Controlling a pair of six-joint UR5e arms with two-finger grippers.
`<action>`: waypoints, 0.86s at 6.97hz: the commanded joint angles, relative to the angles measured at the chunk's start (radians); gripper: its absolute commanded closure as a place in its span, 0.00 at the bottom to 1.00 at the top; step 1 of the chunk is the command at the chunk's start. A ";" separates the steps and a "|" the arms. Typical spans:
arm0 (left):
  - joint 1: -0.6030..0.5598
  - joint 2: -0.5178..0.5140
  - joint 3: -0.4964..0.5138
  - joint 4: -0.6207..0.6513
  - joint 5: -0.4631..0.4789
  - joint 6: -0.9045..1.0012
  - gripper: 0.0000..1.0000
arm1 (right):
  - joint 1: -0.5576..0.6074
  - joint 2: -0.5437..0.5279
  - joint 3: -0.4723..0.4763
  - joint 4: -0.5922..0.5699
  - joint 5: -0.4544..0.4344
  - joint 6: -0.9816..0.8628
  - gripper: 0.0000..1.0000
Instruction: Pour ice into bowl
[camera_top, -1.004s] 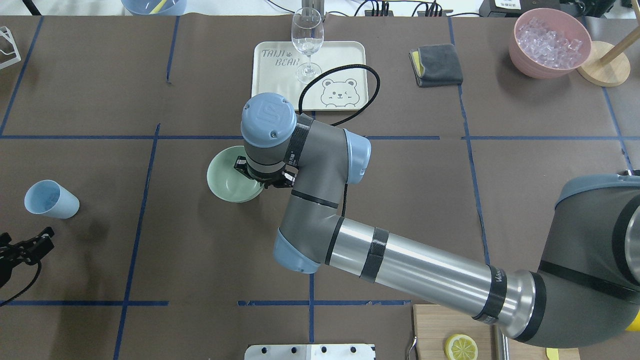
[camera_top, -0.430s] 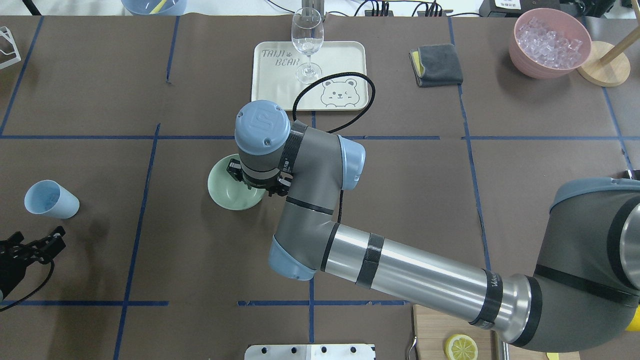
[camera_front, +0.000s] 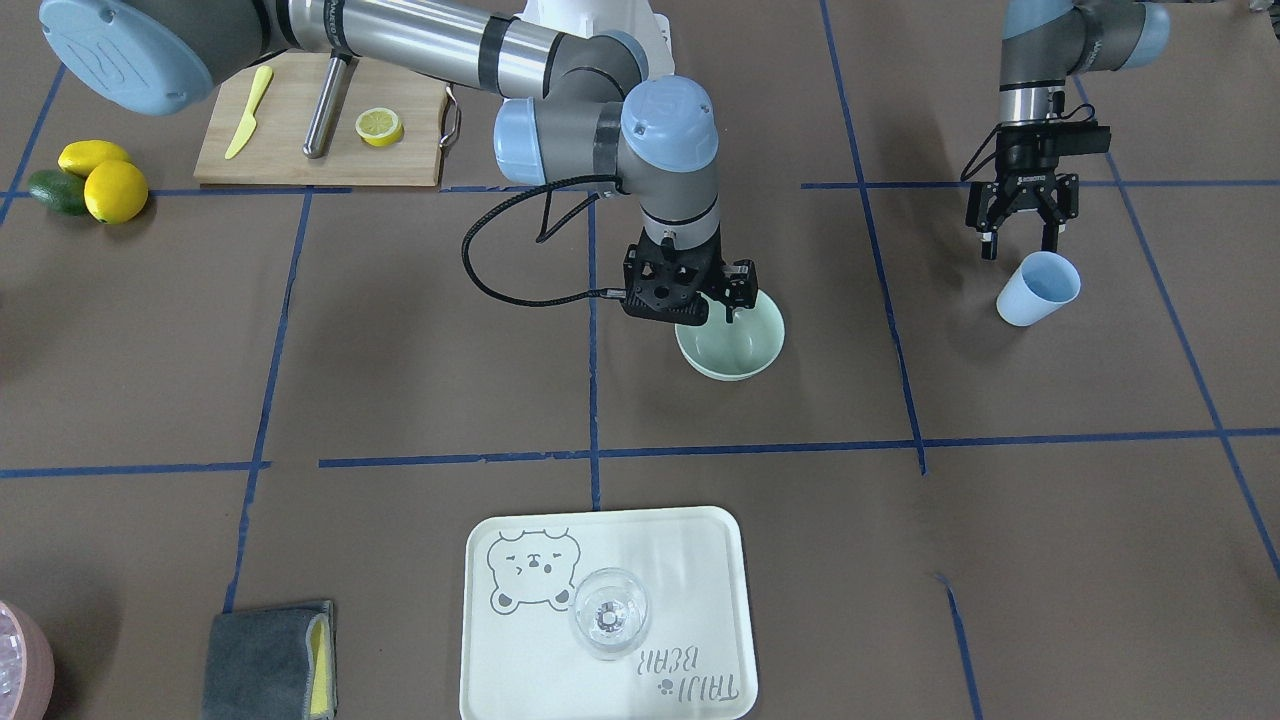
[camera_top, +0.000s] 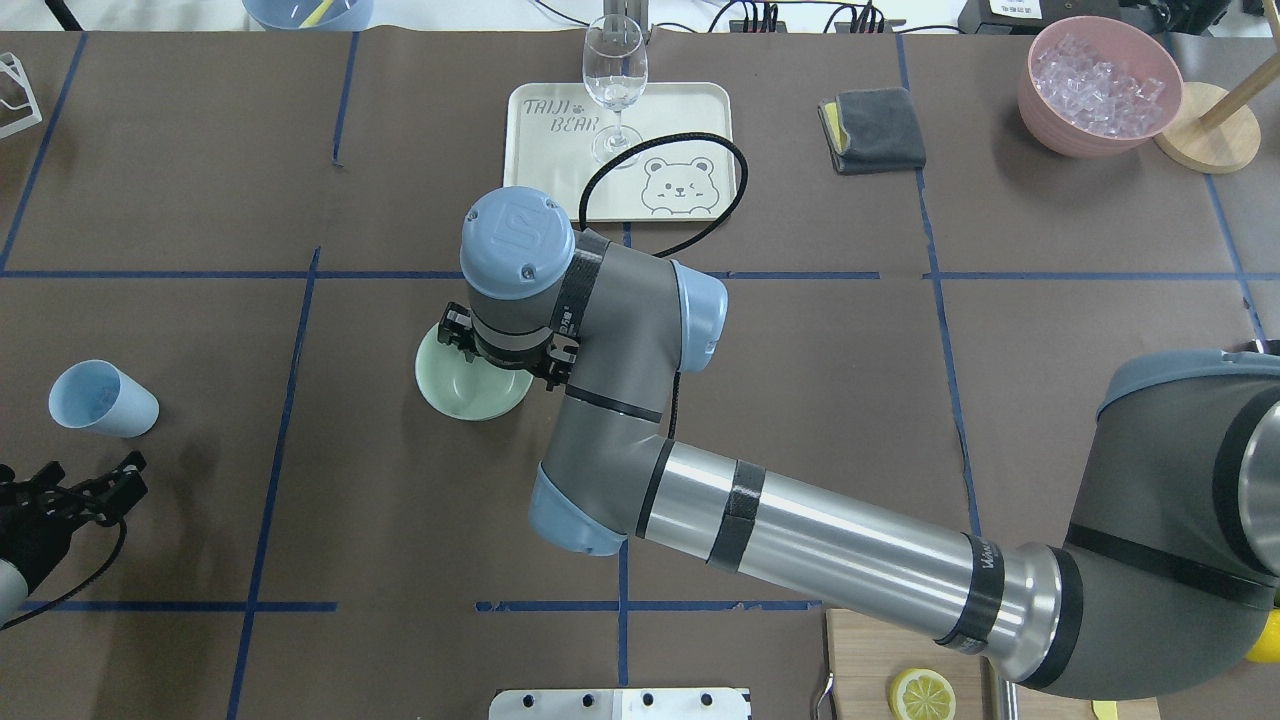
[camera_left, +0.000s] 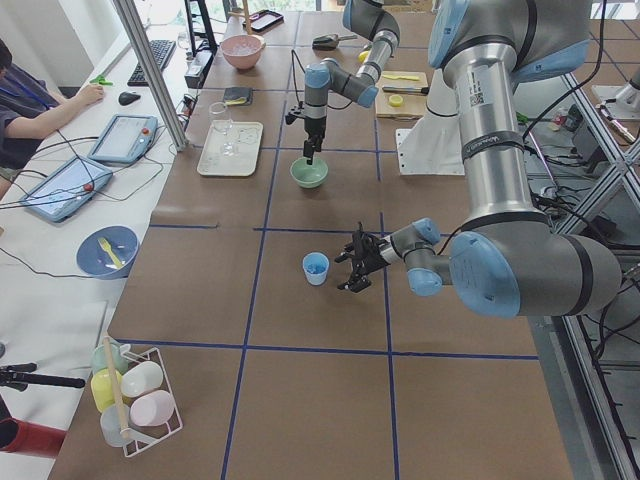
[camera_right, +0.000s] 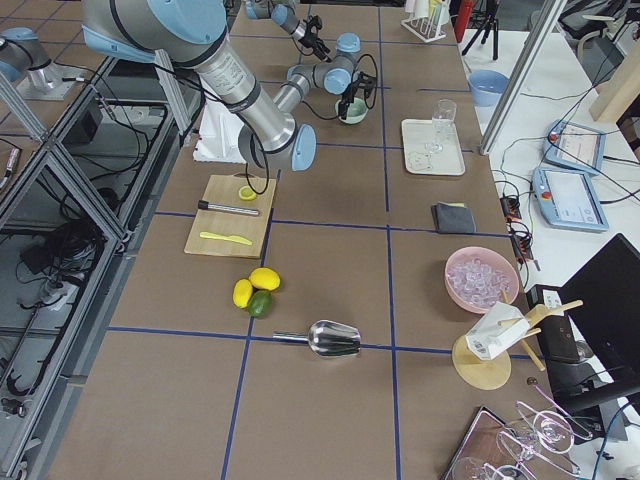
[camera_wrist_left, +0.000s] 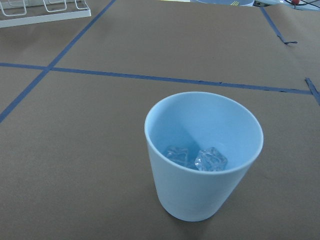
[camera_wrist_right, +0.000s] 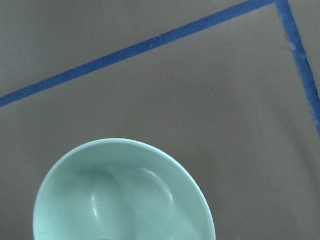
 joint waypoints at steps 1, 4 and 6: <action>0.000 -0.007 0.007 0.000 0.048 0.002 0.02 | 0.020 -0.003 0.016 -0.006 0.022 -0.005 0.00; -0.002 -0.042 0.052 0.002 0.134 0.005 0.03 | 0.034 -0.032 0.092 -0.082 0.034 -0.009 0.00; -0.020 -0.063 0.069 0.002 0.152 0.031 0.03 | 0.039 -0.086 0.192 -0.168 0.036 -0.046 0.00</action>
